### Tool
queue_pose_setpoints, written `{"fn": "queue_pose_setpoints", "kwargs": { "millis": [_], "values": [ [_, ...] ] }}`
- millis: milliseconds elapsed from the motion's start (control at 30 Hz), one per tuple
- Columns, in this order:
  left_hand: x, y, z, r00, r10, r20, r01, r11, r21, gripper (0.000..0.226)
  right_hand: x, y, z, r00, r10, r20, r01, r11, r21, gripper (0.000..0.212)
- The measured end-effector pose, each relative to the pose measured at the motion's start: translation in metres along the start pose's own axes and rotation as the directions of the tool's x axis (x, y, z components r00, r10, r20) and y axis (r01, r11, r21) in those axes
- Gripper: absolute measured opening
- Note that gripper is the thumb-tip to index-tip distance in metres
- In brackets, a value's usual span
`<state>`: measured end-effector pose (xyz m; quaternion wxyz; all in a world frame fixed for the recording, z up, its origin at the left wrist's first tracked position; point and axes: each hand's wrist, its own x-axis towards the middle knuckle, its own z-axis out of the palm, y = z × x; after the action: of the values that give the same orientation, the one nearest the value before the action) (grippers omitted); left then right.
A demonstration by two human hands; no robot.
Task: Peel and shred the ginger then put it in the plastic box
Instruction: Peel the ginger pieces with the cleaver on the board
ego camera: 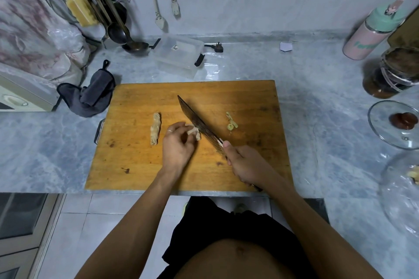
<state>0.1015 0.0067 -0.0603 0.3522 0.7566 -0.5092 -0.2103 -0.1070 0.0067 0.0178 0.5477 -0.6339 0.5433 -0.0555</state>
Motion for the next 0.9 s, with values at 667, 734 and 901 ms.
{"fn": "queue_pose_setpoints", "kwargs": {
  "millis": [667, 734, 901],
  "values": [
    [-0.020, -0.019, 0.012, 0.969, 0.235, 0.072, -0.246, 0.910, 0.333, 0.031, 0.003, -0.008, 0.010, 0.995, -0.089, -0.041, 0.085, 0.991, -0.099, 0.069],
    [-0.017, -0.023, 0.014, 0.956, 0.283, 0.079, -0.293, 0.893, 0.341, 0.029, 0.004, -0.006, 0.013, 0.994, -0.104, -0.021, 0.100, 0.988, -0.119, 0.066],
    [-0.020, -0.025, 0.017, 0.964, 0.263, 0.033, -0.261, 0.919, 0.297, 0.030, 0.001, -0.006, 0.017, 0.996, -0.085, -0.029, 0.079, 0.984, -0.158, 0.065]
  ]
}}
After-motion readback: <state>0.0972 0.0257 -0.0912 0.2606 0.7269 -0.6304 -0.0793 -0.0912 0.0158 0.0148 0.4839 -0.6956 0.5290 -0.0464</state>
